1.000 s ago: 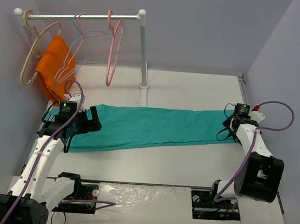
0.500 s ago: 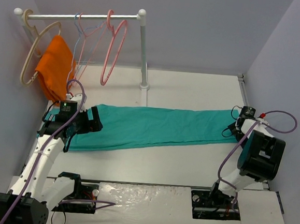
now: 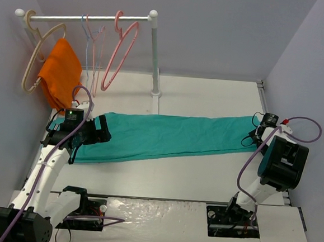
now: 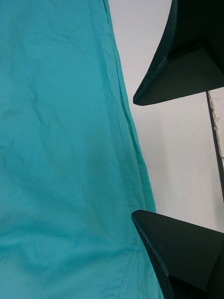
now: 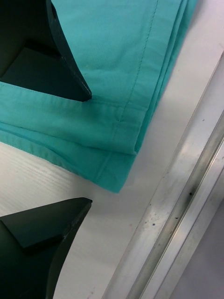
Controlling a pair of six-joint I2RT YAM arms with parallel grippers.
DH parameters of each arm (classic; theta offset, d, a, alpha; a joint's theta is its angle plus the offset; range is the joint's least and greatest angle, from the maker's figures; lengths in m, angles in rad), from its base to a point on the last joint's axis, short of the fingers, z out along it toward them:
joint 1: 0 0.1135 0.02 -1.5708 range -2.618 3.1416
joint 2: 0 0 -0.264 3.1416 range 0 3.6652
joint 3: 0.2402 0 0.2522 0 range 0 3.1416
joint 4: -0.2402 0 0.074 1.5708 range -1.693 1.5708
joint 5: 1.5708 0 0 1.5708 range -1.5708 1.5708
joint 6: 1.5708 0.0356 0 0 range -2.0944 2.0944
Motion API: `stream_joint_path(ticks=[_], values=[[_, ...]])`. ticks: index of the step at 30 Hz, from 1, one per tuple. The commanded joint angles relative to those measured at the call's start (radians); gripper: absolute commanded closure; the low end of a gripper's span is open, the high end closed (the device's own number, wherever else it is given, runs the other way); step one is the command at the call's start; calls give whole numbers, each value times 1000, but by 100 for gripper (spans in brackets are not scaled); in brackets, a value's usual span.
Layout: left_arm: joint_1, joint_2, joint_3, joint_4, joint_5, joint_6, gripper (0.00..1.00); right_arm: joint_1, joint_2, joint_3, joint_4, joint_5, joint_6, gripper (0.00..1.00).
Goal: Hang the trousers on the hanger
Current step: Fold the trousers at the center of the board.
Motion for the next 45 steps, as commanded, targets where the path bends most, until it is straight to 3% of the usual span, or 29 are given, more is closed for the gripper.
stream_joint_path(ticks=[1, 7, 14, 16, 29, 37, 41, 45], values=[[-2, 2, 10, 42, 4, 15, 6, -12, 82, -4, 14, -95, 2, 29], [-2, 1, 10, 41, 0, 15, 6, -12, 100, -11, 43, -116, -17, 51], [-1, -1, 10, 42, 0, 17, 6, -6, 75, -6, 44, -140, -68, 93], [-1, -4, 10, 43, 0, 17, 6, 6, 29, 4, 41, -170, -88, 100], [1, -8, 11, 39, -16, 12, 6, 20, -355, 295, -43, -201, -185, 100], [1, -23, 10, 31, -31, 10, 6, -88, -342, 608, -83, -271, -262, 100], [2, -25, 10, 31, -29, 10, 6, -186, -309, 708, -83, -369, -294, 100], [2, -24, 10, 32, -25, 9, 6, -214, -280, 770, -83, -369, -327, 100]])
